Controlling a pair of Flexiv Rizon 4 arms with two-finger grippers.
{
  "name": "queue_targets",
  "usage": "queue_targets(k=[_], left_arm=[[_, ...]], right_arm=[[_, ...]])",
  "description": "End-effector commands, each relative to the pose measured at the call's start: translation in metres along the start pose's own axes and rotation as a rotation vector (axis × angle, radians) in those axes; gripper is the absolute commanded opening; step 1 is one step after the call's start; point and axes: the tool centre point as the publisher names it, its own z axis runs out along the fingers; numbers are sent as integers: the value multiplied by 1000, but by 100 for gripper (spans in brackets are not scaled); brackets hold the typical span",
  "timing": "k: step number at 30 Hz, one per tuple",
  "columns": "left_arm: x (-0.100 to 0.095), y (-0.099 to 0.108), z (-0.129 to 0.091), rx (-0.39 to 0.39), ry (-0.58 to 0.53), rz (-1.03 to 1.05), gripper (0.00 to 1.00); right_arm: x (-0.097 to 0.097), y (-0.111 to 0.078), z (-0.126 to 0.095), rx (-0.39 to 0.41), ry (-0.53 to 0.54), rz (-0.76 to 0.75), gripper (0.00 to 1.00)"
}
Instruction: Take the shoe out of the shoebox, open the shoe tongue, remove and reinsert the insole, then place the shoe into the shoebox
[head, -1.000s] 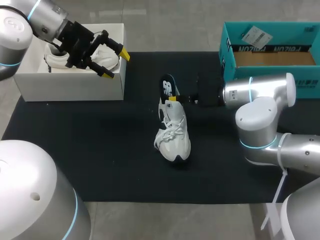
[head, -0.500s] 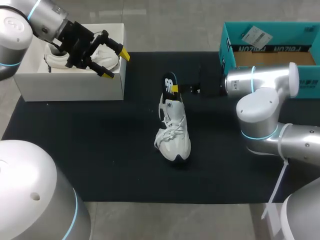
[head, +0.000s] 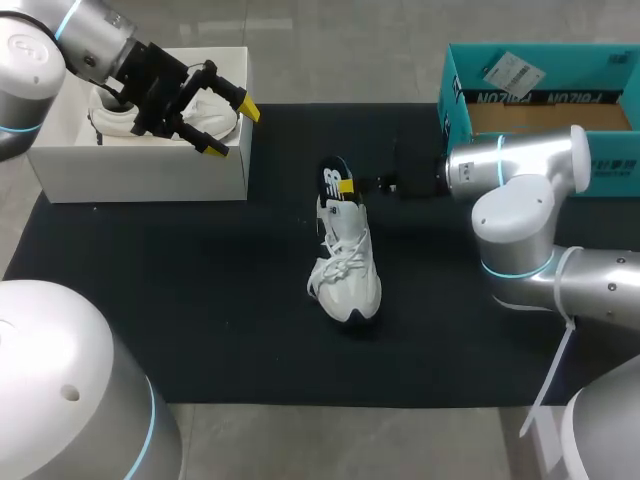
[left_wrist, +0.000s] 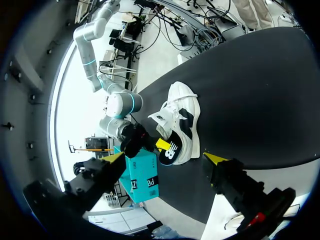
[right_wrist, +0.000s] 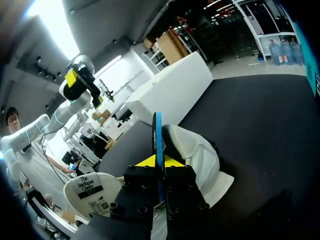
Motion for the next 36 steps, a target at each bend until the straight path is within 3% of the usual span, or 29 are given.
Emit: queue_targets(k=[1, 10, 14, 15, 16, 18, 24, 26, 28, 29, 36], left_arm=[[0, 0, 0, 0, 3, 1, 100], [0, 0, 0, 0, 3, 1, 100], [0, 0, 0, 0, 3, 1, 100], [0, 0, 0, 0, 3, 1, 100], [0, 0, 0, 0, 3, 1, 100], [0, 0, 0, 0, 3, 1, 100], [0, 0, 0, 0, 3, 1, 100], [0, 0, 0, 0, 3, 1, 100], [0, 0, 0, 0, 3, 1, 100], [0, 0, 0, 0, 3, 1, 100], [0, 0, 0, 0, 3, 1, 100]], right_arm=[[3, -13, 7, 2, 0, 17, 0], [16, -32, 2, 18, -1, 54, 0], [18, -30, -2, 10, -22, 41, 0], [17, -28, -4, 7, -29, 35, 30], [16, -25, -4, 3, -33, 28, 47], [14, -17, -6, -3, -43, 6, 49], [6, 7, -8, -4, -44, -47, 43], [4, 12, -8, 4, -41, -56, 33], [1, 15, -7, 10, -37, -63, 7], [1, 16, -7, 11, -36, -65, 0], [0, 7, -4, 38, -14, -37, 0]])
